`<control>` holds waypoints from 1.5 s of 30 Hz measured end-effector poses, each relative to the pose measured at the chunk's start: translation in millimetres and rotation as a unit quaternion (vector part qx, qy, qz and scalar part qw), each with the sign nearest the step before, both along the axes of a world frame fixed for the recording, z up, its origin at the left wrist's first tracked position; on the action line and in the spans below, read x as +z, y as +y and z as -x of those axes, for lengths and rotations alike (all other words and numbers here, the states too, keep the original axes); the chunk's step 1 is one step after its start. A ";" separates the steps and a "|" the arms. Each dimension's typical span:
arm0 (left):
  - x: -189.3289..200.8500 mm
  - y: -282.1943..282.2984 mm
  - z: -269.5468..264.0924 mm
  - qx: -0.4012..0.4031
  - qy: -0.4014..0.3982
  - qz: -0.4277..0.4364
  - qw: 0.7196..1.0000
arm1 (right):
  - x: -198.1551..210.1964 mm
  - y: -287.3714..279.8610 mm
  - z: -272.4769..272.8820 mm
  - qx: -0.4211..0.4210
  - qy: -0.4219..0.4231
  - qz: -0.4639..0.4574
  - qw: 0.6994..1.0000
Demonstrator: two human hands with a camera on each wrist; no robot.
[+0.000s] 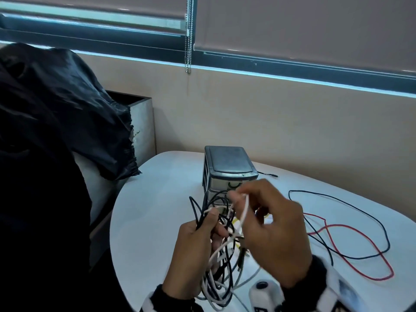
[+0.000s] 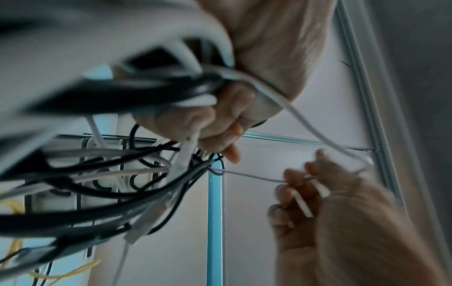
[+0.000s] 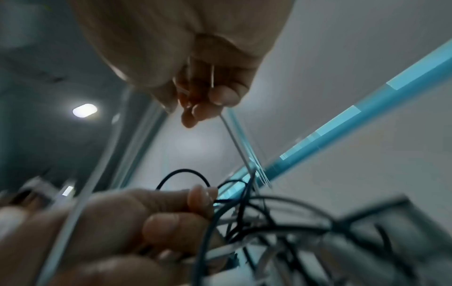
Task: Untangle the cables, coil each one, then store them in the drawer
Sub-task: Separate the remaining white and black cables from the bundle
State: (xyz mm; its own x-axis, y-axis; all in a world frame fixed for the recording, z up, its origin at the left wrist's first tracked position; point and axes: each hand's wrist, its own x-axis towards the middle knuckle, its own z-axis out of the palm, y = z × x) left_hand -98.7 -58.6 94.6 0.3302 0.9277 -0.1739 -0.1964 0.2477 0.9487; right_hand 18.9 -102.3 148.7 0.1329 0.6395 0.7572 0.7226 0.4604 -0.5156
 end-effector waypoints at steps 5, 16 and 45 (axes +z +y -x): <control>0.3 -0.2 -3.8 0.011 -0.043 0.032 0.998 | -4.1 22.9 -27.0 0.018 0.011 0.238 0.971; -22.2 2.6 -15.6 0.094 0.085 -0.076 0.989 | -29.8 13.7 -27.1 -0.093 -0.232 0.173 0.953; -24.1 3.9 4.3 -0.053 -0.019 -0.038 0.998 | 3.4 22.1 -40.2 0.090 0.317 0.304 0.894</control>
